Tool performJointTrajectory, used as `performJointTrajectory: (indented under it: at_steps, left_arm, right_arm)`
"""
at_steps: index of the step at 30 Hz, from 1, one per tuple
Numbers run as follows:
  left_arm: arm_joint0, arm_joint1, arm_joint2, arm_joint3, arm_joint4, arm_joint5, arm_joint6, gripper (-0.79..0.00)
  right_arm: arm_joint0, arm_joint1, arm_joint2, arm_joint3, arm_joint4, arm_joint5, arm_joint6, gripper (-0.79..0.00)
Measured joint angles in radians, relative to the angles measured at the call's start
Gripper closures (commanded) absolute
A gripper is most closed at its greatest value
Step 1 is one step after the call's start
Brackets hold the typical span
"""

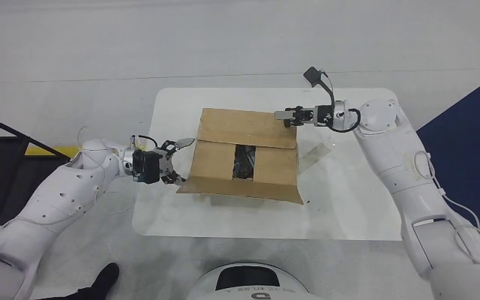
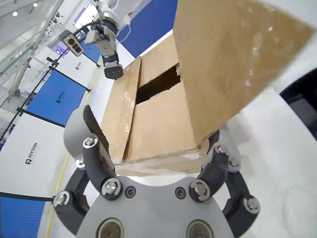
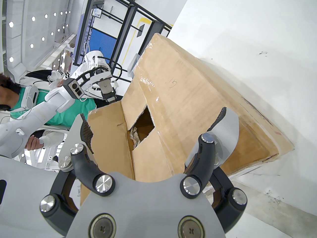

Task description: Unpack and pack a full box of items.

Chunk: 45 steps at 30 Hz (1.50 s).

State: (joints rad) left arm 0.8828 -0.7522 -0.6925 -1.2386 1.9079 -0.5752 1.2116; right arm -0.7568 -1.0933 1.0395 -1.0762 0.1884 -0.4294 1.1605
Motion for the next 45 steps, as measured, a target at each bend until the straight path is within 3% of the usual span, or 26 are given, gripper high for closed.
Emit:
performJointTrajectory:
  at_steps: [8, 14, 22, 33, 41, 45]
  left_arm:
    - [-0.057, -0.057, 0.025, 0.054, -0.158, -0.099, -0.157, -0.785]
    - [-0.087, -0.095, 0.045, 0.106, -0.213, -0.103, -0.232, -0.785]
    - [-0.115, -0.135, 0.056, 0.194, -0.27, -0.09, -0.254, -0.785]
    - [-0.129, -0.166, 0.053, 0.288, -0.285, -0.057, -0.203, -0.785]
    - [-0.144, -0.188, 0.049, 0.305, -0.293, -0.041, -0.19, -0.785]
    - [-0.149, -0.194, 0.045, 0.3, -0.283, -0.032, -0.169, -0.785]
  right_arm:
    - [0.0, 0.0, 0.0, 0.0, 0.0, 0.0, 0.0, -0.785]
    - [0.0, 0.0, 0.0, 0.0, 0.0, 0.0, 0.0, -0.785]
    - [-0.007, 0.0, 0.0, -0.012, -0.002, -0.003, -0.01, -0.785]
    - [-0.163, 0.049, 0.149, -0.17, 0.096, -0.203, 0.021, -0.785]
    - [-0.224, 0.087, 0.146, -0.286, 0.107, -0.09, 0.14, -0.785]
    - [-0.212, 0.099, 0.122, -0.259, 0.12, -0.041, 0.189, -0.785]
